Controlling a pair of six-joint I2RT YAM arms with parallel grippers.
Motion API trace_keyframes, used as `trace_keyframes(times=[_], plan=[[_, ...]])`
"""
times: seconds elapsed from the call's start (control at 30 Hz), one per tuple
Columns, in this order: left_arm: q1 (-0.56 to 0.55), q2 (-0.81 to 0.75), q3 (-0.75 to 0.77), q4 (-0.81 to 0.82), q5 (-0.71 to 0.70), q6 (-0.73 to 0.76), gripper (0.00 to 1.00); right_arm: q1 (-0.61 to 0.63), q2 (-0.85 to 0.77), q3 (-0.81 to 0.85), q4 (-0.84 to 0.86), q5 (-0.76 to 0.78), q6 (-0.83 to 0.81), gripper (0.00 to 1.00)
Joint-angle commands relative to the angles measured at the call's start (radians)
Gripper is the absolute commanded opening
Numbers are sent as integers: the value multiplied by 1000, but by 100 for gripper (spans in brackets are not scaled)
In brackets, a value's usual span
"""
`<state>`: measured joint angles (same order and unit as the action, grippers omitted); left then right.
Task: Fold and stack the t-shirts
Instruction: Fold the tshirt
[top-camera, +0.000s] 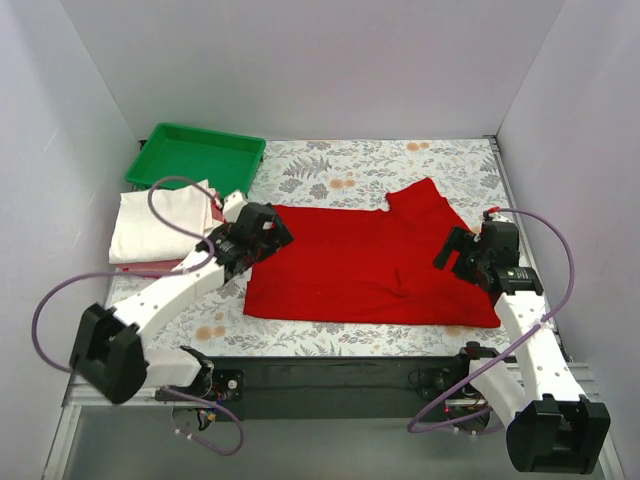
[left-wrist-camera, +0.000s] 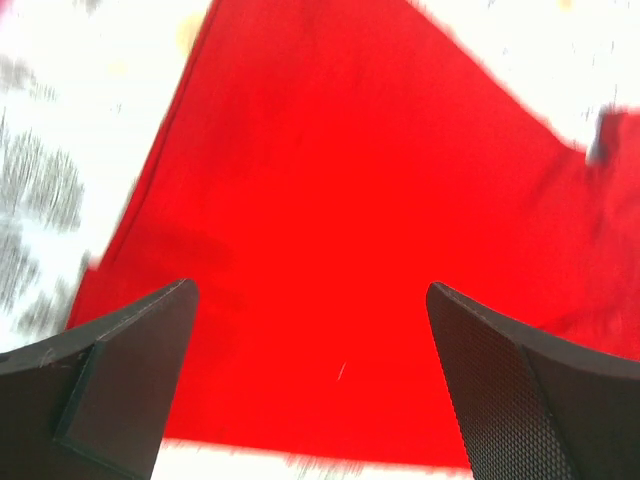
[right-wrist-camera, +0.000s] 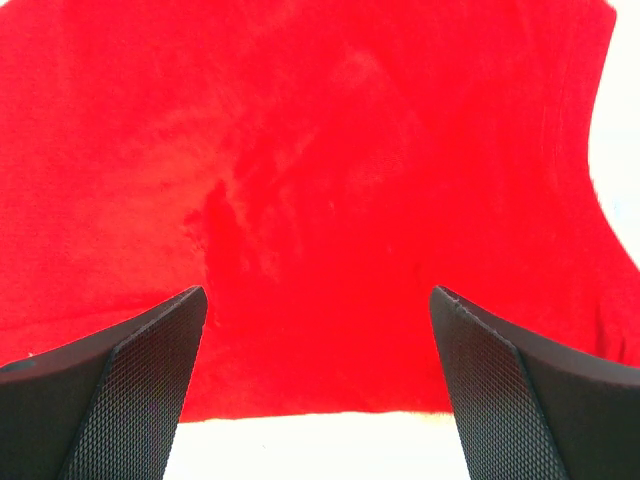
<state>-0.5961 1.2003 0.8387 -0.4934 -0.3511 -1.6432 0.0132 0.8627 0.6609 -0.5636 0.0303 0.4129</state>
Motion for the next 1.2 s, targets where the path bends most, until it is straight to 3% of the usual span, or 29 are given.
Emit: trace_keyframes(times=[0.0, 0.3, 0.47, 0.53, 0.8, 1.0, 1.13, 1.17], plan=[[47, 225, 160, -5, -161, 83, 98, -2, 32, 51, 33, -16, -60, 98], [154, 683, 612, 30, -108, 226, 91, -4, 99, 65, 93, -79, -115, 98], [177, 921, 834, -72, -158, 253, 74, -4, 111, 52, 113, -89, -128, 98], [179, 964, 867, -85, -199, 253, 68, -2, 111, 51, 116, -101, -129, 98], [190, 1079, 948, -125, -229, 233, 61, -4, 102, 34, 131, -109, -138, 98], [191, 1111, 993, -260, -230, 188, 53, -4, 99, 26, 136, -107, -141, 98], [193, 1105, 987, -335, -230, 158, 45, -4, 105, 29, 140, -107, -144, 98], [193, 1104, 988, -346, -235, 154, 39, -2, 105, 32, 146, -107, -145, 98]])
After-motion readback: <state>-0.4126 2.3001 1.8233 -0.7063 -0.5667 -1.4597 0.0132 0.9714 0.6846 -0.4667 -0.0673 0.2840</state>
